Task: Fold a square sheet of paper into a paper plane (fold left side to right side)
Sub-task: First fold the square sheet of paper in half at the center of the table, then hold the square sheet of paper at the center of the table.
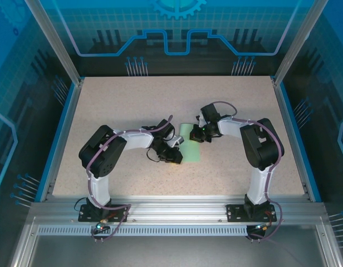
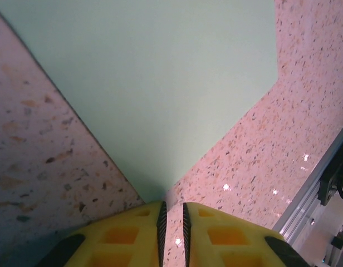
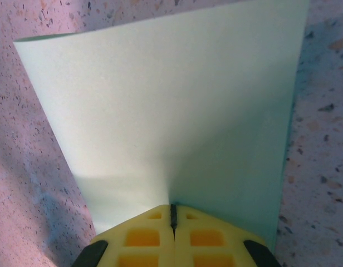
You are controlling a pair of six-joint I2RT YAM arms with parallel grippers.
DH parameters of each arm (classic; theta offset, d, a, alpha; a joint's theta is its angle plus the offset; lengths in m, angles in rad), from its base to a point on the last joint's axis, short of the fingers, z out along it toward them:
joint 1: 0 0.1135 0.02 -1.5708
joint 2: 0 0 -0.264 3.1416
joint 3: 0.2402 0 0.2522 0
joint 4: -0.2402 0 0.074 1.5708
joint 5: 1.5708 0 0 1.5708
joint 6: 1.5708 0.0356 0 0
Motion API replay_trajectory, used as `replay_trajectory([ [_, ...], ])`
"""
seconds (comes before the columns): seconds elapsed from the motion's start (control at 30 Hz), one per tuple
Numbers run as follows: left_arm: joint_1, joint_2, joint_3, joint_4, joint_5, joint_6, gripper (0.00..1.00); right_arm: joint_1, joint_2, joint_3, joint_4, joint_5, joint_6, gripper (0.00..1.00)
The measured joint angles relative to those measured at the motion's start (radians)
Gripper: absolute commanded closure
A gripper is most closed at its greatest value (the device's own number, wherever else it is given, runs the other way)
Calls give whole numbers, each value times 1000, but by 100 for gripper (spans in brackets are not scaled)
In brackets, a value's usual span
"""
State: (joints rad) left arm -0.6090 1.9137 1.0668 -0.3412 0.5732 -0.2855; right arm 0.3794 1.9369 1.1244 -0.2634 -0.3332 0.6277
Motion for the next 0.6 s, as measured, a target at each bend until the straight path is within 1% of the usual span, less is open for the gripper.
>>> replay_trajectory([
  [0.17,5,-28,6,-14,0,-8,80,0,0,0,0,0,-1,100],
  [0.33,47,-29,93,-13,0,-39,81,0,0,0,1,0,-5,100],
  [0.5,99,40,237,-10,0,-56,81,1,0,0,1,0,-8,100],
  [0.6,104,105,296,-12,0,-56,81,1,0,0,1,0,-9,100],
])
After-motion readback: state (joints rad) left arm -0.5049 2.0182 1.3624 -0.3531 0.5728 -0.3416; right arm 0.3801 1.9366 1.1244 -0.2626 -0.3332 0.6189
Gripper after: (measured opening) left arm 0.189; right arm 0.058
